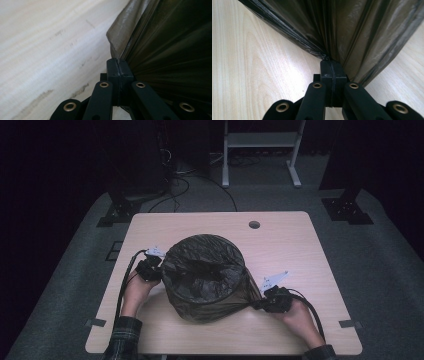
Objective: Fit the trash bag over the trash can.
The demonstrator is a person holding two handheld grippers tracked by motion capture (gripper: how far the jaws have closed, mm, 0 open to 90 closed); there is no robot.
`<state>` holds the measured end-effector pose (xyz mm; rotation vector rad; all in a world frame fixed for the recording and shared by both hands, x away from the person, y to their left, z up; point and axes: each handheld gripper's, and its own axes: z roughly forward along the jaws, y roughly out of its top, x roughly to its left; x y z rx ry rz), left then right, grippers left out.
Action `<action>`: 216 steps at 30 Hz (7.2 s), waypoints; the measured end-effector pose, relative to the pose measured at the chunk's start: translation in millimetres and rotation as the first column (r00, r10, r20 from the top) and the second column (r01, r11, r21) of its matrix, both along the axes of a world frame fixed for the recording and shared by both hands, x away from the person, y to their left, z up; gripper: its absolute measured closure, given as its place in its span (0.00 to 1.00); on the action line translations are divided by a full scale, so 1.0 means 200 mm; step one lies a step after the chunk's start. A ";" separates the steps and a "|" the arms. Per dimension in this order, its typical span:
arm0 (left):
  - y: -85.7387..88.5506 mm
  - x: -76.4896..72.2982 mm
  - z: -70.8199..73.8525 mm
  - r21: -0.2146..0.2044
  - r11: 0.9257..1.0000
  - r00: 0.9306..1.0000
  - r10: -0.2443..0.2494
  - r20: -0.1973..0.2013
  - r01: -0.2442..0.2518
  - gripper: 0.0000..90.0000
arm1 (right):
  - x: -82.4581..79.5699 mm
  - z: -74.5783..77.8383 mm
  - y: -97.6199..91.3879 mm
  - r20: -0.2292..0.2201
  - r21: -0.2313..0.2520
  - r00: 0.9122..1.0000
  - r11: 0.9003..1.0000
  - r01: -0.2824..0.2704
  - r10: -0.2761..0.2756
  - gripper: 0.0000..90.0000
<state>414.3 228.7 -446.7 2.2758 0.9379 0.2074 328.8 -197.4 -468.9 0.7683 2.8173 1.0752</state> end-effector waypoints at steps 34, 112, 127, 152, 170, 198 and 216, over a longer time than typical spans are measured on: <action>0.23 -0.34 0.18 -0.105 0.994 0.984 -0.002 0.179 0.021 0.01 | -0.05 0.30 -0.15 0.129 0.208 0.989 0.977 0.048 -0.076 0.05; 0.14 -0.56 -0.18 -0.004 0.985 0.973 -0.171 0.152 0.174 0.00 | 0.24 0.90 1.08 0.161 -0.132 0.933 0.944 -0.302 0.321 0.03; 0.14 -0.56 -0.18 -0.004 0.985 0.973 -0.171 0.152 0.174 0.00 | 0.27 0.69 1.23 0.054 -0.305 0.939 0.901 -0.308 0.339 0.03; 0.14 -0.56 -0.18 -0.005 0.985 0.973 -0.172 0.152 0.175 0.00 | 0.21 1.01 0.85 0.192 -0.028 0.947 0.966 -0.259 0.259 0.03; 0.14 -0.56 -0.18 -0.005 0.985 0.974 -0.171 0.152 0.174 0.00 | 0.02 1.01 0.28 0.293 0.131 0.952 0.983 -0.129 0.086 0.03; 0.13 -0.56 -0.18 -0.006 0.985 0.974 -0.169 0.151 0.172 0.00 | -0.20 0.47 0.00 0.238 0.174 0.971 0.984 -0.022 -0.020 0.03; 0.14 -0.56 -0.18 -0.004 0.985 0.974 -0.171 0.151 0.173 0.00 | -0.29 0.07 -0.06 0.194 0.181 0.976 0.982 0.060 -0.095 0.03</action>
